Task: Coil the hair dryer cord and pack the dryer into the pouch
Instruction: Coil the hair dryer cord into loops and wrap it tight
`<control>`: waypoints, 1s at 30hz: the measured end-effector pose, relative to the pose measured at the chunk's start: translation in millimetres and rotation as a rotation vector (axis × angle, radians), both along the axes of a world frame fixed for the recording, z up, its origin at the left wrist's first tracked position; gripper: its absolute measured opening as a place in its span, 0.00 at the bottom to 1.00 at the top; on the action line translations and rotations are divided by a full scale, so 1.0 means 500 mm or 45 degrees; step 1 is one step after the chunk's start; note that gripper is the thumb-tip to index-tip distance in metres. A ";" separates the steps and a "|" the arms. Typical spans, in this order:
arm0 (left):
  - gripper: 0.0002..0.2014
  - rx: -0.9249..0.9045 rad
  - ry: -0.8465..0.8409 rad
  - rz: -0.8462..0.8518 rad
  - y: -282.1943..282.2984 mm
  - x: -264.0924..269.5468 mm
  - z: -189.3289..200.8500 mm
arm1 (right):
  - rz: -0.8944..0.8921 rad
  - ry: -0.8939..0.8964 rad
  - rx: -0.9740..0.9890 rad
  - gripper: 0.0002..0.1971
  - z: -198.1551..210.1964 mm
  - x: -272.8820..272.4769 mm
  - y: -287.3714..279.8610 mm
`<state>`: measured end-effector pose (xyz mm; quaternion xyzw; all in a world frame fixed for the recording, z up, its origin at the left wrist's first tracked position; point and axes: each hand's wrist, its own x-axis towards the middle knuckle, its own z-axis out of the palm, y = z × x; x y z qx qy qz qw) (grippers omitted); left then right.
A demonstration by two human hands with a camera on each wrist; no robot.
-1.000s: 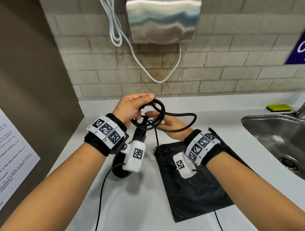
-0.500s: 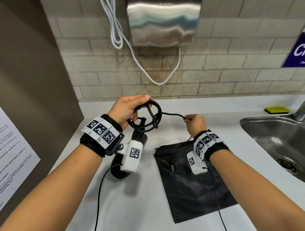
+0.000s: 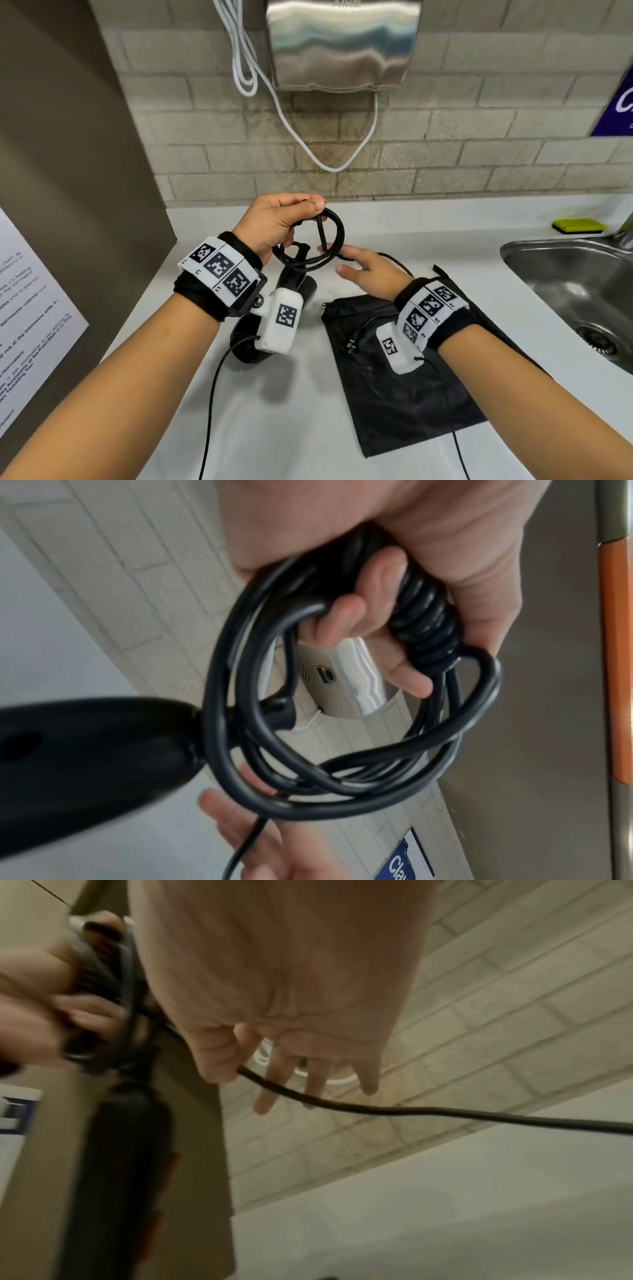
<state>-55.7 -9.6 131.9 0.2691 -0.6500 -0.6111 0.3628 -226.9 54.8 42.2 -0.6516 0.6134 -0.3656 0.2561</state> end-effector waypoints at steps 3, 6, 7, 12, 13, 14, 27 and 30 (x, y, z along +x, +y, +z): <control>0.05 -0.014 0.017 0.022 -0.008 0.007 0.004 | -0.022 -0.129 -0.097 0.16 0.003 0.025 -0.014; 0.05 -0.140 -0.107 0.012 -0.008 0.016 0.008 | -0.229 -0.123 -0.213 0.11 0.003 0.008 -0.035; 0.06 -0.181 -0.147 0.011 -0.007 0.019 0.007 | -0.290 -0.110 -0.229 0.10 0.010 0.001 -0.040; 0.07 -0.225 -0.162 0.065 -0.001 0.006 0.003 | -0.509 -0.006 -0.279 0.20 0.059 -0.010 -0.056; 0.07 -0.229 -0.148 0.074 0.001 0.001 0.003 | -0.490 -0.023 -0.229 0.25 0.065 -0.007 -0.057; 0.07 -0.230 -0.125 0.087 0.002 -0.004 0.003 | -0.455 -0.039 -0.206 0.29 0.070 -0.007 -0.058; 0.04 -0.182 -0.042 0.076 -0.009 -0.004 0.009 | -0.400 0.091 -0.418 0.09 0.163 0.012 -0.025; 0.02 -0.165 -0.033 0.027 -0.007 -0.004 0.014 | -0.462 0.061 -0.567 0.08 0.193 0.033 -0.020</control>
